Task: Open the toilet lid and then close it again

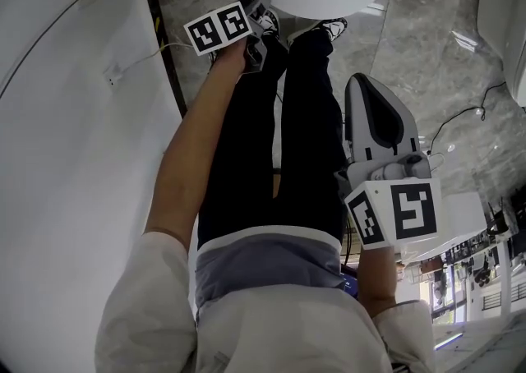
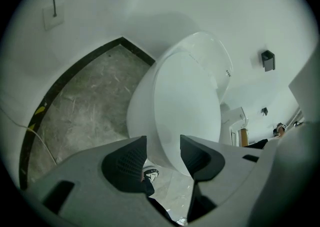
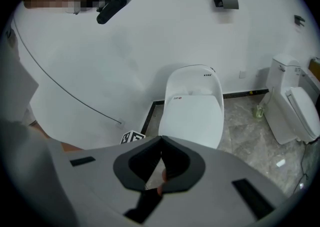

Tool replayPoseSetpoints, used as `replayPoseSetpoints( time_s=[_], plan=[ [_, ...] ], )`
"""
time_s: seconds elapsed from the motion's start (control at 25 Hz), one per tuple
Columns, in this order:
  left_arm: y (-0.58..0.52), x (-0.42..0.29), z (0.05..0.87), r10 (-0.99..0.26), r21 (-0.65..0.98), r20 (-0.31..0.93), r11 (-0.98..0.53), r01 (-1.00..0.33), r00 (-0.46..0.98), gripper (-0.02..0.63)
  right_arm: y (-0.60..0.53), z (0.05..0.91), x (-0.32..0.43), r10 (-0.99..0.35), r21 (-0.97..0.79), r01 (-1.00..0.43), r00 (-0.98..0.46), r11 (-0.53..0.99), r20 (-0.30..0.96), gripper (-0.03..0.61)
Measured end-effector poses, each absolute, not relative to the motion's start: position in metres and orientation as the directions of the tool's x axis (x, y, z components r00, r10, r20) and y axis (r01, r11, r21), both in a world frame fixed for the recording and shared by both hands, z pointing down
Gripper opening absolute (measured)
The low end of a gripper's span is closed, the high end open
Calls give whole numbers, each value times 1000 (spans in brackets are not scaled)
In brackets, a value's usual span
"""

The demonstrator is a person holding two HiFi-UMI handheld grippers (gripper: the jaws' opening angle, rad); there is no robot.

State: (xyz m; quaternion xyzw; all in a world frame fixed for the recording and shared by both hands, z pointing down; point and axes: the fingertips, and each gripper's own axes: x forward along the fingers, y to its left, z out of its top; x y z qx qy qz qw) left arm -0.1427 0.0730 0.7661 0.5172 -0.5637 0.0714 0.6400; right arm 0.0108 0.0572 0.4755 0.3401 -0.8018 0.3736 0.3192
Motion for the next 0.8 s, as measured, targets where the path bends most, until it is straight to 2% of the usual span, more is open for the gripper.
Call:
replayPoseSetpoints(
  time_s=[0.28,0.48,0.8],
  plan=[
    [61,-131,773,-516,615,771,450,-648,373,183,60,483,14,-292,-379,-784,-558,491,777,11],
    [65,-129,768,-495,584,786,397,-708,371,183,63,484,15,-287,-390,-784,-562,484,775,11],
    [65,-128,757,-520,565,785,377,-734,338,183,66,487,14,-284,-391,-780,-566,488,774,11]
  ],
)
